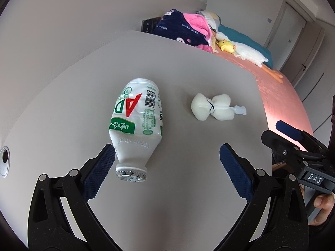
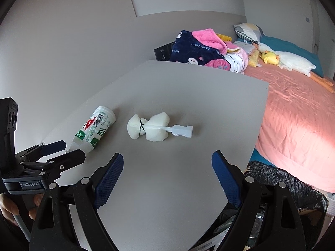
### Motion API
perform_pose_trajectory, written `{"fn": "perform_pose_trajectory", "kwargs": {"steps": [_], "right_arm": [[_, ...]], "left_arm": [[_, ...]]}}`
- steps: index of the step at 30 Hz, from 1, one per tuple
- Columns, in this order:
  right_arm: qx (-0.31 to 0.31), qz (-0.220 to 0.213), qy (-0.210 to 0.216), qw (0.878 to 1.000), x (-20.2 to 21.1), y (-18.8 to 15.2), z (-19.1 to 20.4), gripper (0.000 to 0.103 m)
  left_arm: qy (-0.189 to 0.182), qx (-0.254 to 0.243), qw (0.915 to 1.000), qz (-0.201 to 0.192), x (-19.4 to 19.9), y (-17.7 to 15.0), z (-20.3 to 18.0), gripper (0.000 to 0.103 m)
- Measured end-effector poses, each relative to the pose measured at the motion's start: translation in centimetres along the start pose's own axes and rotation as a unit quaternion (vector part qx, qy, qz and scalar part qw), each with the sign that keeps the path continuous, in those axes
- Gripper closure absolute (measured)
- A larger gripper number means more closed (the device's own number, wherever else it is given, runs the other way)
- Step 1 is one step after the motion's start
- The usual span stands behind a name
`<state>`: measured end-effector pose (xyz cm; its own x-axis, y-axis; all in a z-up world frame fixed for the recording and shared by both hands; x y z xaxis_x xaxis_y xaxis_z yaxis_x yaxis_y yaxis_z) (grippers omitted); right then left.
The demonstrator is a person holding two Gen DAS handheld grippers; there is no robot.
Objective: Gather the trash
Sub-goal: 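Grasp the white AD bottle with the left gripper while the right gripper grasps the white toy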
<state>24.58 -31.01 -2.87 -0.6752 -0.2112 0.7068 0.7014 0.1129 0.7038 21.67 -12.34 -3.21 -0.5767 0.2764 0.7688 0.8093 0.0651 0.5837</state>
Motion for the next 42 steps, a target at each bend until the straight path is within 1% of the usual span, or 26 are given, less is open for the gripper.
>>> {"fn": "perform_pose_trajectory", "kwargs": {"steps": [9, 18, 19, 20, 22, 24, 25, 27, 29, 32, 37, 39, 41, 42], "right_arm": [[0.029, 0.011, 0.002, 1.000, -2.5, 1.9, 1.1, 0.016], [0.070, 0.038, 0.001, 0.997, -6.1, 3.4, 2.3, 0.016], [0.075, 0.040, 0.002, 0.996, -6.5, 3.5, 2.5, 0.016], [0.081, 0.043, 0.003, 0.996, -6.8, 3.7, 2.7, 0.016], [0.092, 0.046, 0.005, 0.995, -7.5, 4.0, 3.1, 0.016], [0.099, 0.049, 0.004, 0.994, -8.0, 4.0, 3.3, 0.016], [0.101, 0.050, 0.005, 0.994, -8.2, 4.1, 3.4, 0.016], [0.103, 0.052, 0.008, 0.993, -8.6, 4.2, 3.4, 0.016], [0.103, 0.054, 0.007, 0.993, -9.2, 4.4, 3.4, 0.013], [0.103, 0.063, 0.007, 0.993, -10.1, 4.4, 3.3, 0.013], [0.100, 0.080, 0.015, 0.992, -11.1, 4.0, 2.9, 0.013], [0.100, 0.077, 0.014, 0.992, -10.9, 3.7, 2.9, 0.019], [0.105, 0.071, 0.010, 0.992, -10.6, 3.5, 2.9, 0.035], [0.106, 0.070, 0.011, 0.992, -10.5, 3.5, 2.9, 0.038]], "left_arm": [[0.016, 0.004, 0.9998, 0.009, -2.2, 1.5, 1.4, 0.006], [0.040, 0.002, 0.9990, 0.018, -4.1, 2.0, 2.1, 0.006], [0.041, 0.003, 0.9990, 0.018, -4.2, 2.0, 2.3, 0.008], [0.040, 0.002, 0.9990, 0.020, -4.3, 2.0, 2.4, 0.016], [0.039, -0.002, 0.9989, 0.026, -4.6, 2.0, 2.5, 0.024], [0.043, -0.005, 0.9986, 0.030, -4.9, 1.9, 2.6, 0.031], [0.043, -0.006, 0.9985, 0.033, -5.1, 1.8, 2.6, 0.040], [0.040, -0.006, 0.9987, 0.032, -5.1, 1.7, 2.7, 0.040], [0.039, -0.014, 0.9987, 0.030, -5.0, 1.6, 2.6, 0.040], [0.037, -0.021, 0.9988, 0.026, -5.1, 1.5, 2.6, 0.041], [0.060, -0.039, 0.9972, 0.023, -5.1, 1.1, 2.4, 0.042], [0.058, -0.034, 0.9975, 0.020, -5.0, 1.1, 2.5, 0.042], [0.054, -0.027, 0.9980, 0.019, -5.0, 1.2, 2.8, 0.042], [0.053, -0.027, 0.9981, 0.018, -5.0, 1.2, 2.8, 0.042]]}}
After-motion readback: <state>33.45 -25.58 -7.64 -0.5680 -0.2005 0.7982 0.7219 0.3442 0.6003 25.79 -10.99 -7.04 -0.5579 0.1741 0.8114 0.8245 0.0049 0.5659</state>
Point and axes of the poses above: each gripper's, at about its wrist camera, not at the fingertips, and x roughly against the way its jaws point, z to its left, y to its top, the point moved 2 cm from there along -x, roughly the way its jaws point, and after that the axes turned 8 degrees about x, right-handed, at the moved point
